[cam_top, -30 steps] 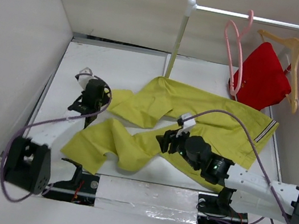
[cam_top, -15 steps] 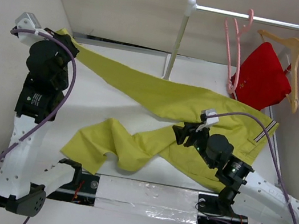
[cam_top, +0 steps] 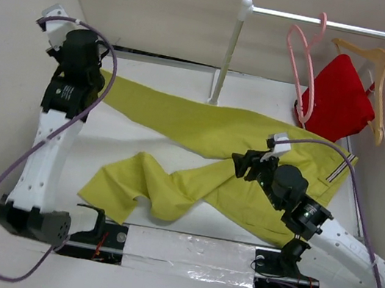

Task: Place the trousers on the hanger
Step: Flatten out the trousers at the center of the board.

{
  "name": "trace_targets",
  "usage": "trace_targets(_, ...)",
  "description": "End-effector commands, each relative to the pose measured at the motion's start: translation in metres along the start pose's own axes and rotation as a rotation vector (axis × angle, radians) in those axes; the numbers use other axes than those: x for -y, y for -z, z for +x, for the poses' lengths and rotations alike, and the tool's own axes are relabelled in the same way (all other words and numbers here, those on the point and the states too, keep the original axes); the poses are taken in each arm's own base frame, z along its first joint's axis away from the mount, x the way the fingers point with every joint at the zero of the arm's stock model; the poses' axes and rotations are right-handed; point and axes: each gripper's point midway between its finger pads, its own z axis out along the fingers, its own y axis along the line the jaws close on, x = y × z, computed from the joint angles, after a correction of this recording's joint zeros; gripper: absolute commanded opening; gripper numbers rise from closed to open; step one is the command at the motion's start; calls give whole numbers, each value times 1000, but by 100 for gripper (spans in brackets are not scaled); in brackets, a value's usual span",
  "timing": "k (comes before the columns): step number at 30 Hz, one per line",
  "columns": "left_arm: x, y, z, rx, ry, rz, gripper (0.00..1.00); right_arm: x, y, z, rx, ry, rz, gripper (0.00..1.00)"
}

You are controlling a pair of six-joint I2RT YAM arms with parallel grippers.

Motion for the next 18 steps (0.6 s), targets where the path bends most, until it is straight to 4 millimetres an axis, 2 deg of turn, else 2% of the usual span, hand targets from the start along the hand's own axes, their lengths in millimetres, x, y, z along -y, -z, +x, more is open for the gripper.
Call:
trace_targets(1,-1,-44,32,-46,-100,-97,0,4,-1,-20,37,-4,5,59)
trace_targets(2,-15,-61,35,-60,-82,-139,0,4,0,-18,35,-2,1,56)
trace_targets(3,-14,-73,34,-68,-43,-132,0,4,1,-17,36,5,-1,52)
trace_targets(4,-22,-98,47,-115,-6,-144,0,5,2,-14,32,15,-4,47)
trace_targets(5,-15,-105,55,-142,-12,-121,0,4,2,-14,32,15,-11,44)
trace_targets(6,-22,-119,51,-131,21,-135,0,5,1,-8,21,22,-13,39)
trace_targets(7,-19,-135,68,-162,3,-151,0,0,1,-3,6,23,-43,36)
trace_targets(9,-19,-153,77,-156,-20,-187,0,-6,-2,9,-32,28,-72,25)
trace_targets(10,-19,-168,90,-171,-50,-215,0,-13,-2,19,-59,34,-108,19)
trace_targets(11,-19,-176,95,-176,-60,-229,0,-18,-3,25,-72,37,-125,10)
trace_targets(14,-17,-200,114,-195,-105,-260,0,-40,-5,43,-108,51,-192,3)
trace_targets(15,-14,-205,119,-204,-114,-246,6,-47,-7,43,-101,53,-213,3)
trace_targets(16,-9,-213,133,-237,-133,-228,30,-60,-10,50,-128,68,-248,3)
trace_targets(18,-4,-214,145,-272,-165,-212,51,-77,-16,51,-139,102,-292,9)
